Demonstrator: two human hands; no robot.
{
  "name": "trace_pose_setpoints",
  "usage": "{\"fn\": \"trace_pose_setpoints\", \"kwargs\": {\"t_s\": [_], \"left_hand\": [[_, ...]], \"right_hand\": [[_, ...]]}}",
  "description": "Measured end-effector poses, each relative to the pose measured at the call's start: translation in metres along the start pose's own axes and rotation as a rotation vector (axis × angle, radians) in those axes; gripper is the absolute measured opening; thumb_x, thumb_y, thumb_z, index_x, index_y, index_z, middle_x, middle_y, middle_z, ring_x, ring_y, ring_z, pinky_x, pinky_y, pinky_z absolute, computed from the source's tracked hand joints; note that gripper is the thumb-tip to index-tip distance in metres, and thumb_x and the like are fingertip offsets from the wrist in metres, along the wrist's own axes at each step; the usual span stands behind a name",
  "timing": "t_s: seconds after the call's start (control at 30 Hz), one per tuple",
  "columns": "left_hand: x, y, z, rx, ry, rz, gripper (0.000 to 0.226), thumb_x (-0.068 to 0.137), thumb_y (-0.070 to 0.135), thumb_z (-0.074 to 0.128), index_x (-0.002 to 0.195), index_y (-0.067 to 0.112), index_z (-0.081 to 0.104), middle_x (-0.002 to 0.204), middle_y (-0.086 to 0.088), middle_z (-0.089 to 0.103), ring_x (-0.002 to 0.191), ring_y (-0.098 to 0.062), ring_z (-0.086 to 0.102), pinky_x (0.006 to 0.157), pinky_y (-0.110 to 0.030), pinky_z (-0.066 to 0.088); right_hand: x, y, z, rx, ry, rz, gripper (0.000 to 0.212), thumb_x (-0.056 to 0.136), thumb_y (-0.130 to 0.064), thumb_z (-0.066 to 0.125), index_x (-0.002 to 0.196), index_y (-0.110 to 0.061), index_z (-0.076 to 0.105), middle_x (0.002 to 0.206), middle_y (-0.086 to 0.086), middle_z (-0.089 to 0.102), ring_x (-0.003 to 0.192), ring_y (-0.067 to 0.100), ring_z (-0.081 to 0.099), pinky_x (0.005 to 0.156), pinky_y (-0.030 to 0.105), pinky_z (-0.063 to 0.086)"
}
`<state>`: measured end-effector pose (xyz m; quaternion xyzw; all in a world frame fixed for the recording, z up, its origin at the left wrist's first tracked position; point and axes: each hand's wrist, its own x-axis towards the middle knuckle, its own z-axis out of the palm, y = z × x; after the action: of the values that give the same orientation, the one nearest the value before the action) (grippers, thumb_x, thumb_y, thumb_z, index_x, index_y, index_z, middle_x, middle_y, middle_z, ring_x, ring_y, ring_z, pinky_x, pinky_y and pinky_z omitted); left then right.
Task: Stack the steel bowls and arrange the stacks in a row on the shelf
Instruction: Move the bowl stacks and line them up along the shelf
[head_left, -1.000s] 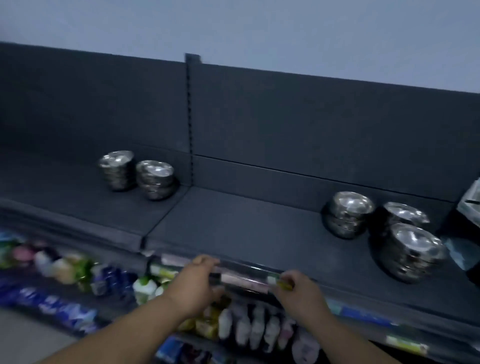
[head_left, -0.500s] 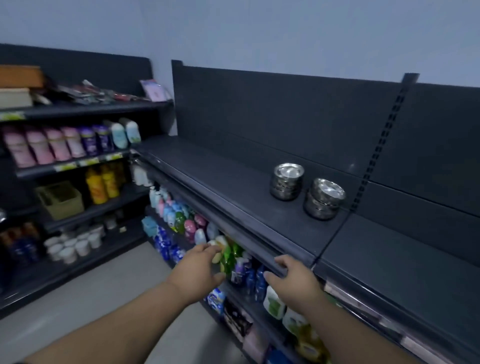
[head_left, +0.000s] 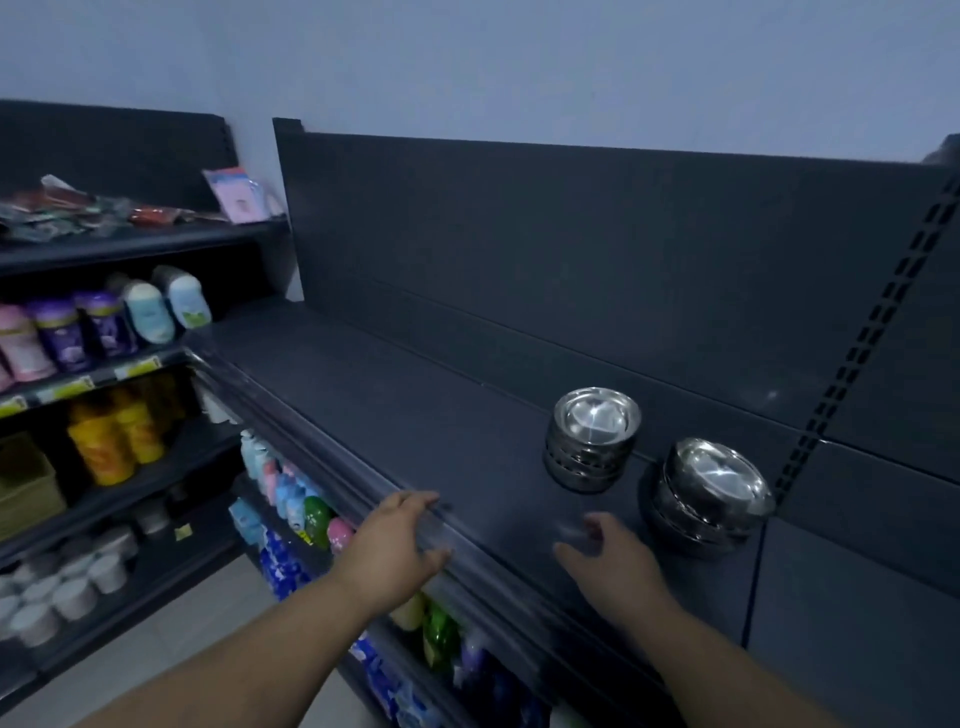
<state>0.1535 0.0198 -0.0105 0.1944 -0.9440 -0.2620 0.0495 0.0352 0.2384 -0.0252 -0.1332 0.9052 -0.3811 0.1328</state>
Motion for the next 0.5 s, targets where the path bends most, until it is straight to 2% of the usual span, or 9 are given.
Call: {"fn": "trace_pose_setpoints", "kwargs": {"t_s": [0.1,0.17,0.27,0.37,0.43,0.5], "left_hand": [[0.050,0.004,0.007,-0.057,-0.037,0.038,0.068,0.086,0.041,0.065,0.145,0.022,0.036,0.145,0.001,0.037,0.131,-0.013,0.041,0.096,-0.007,0.021],[0.080,0.008,0.014,-0.102,-0.080,0.067,0.070,0.086,0.043,0.064,0.146,0.024,0.033,0.148,0.002,0.034,0.133,-0.012,0.038,0.098,-0.009,0.022],[0.123,0.016,0.025,-0.135,-0.151,0.152,0.077,0.084,0.048,0.065,0.148,0.024,0.029,0.152,0.002,0.031,0.137,-0.012,0.034,0.107,-0.017,0.024],[0.165,0.018,0.030,-0.133,-0.215,0.255,0.081,0.081,0.052,0.067,0.148,0.027,0.028,0.152,0.003,0.031,0.138,-0.011,0.032,0.109,-0.018,0.023],[0.194,0.019,0.033,-0.141,-0.271,0.317,0.084,0.080,0.055,0.067,0.148,0.028,0.027,0.153,0.002,0.030,0.139,-0.012,0.031,0.109,-0.020,0.024],[0.220,0.022,0.036,-0.157,-0.333,0.380,0.086,0.079,0.055,0.068,0.149,0.027,0.027,0.154,0.002,0.030,0.141,-0.012,0.029,0.111,-0.021,0.023]], "right_hand": [[0.029,-0.002,-0.001,0.038,0.061,0.069,0.076,0.081,-0.044,0.072,0.143,-0.013,0.041,0.143,0.007,0.050,0.128,0.021,0.050,0.105,0.028,0.038],[0.043,-0.003,-0.001,0.069,0.086,0.112,0.084,0.079,-0.045,0.073,0.147,-0.013,0.035,0.145,0.007,0.048,0.131,0.022,0.048,0.106,0.029,0.037],[0.061,-0.005,-0.002,0.129,0.170,0.137,0.084,0.076,-0.043,0.077,0.144,-0.017,0.036,0.137,0.001,0.055,0.127,0.020,0.051,0.098,0.024,0.038],[0.076,-0.011,0.002,0.208,0.237,0.175,0.081,0.074,-0.037,0.081,0.141,-0.022,0.038,0.117,-0.009,0.056,0.116,0.015,0.055,0.090,0.019,0.035],[0.086,-0.012,0.007,0.289,0.293,0.195,0.091,0.067,-0.041,0.085,0.141,-0.026,0.035,0.118,-0.014,0.057,0.114,0.009,0.056,0.097,0.020,0.038],[0.094,-0.012,0.012,0.356,0.342,0.229,0.111,0.052,-0.055,0.086,0.144,-0.029,0.030,0.128,-0.013,0.059,0.118,0.008,0.057,0.107,0.028,0.041]]}}
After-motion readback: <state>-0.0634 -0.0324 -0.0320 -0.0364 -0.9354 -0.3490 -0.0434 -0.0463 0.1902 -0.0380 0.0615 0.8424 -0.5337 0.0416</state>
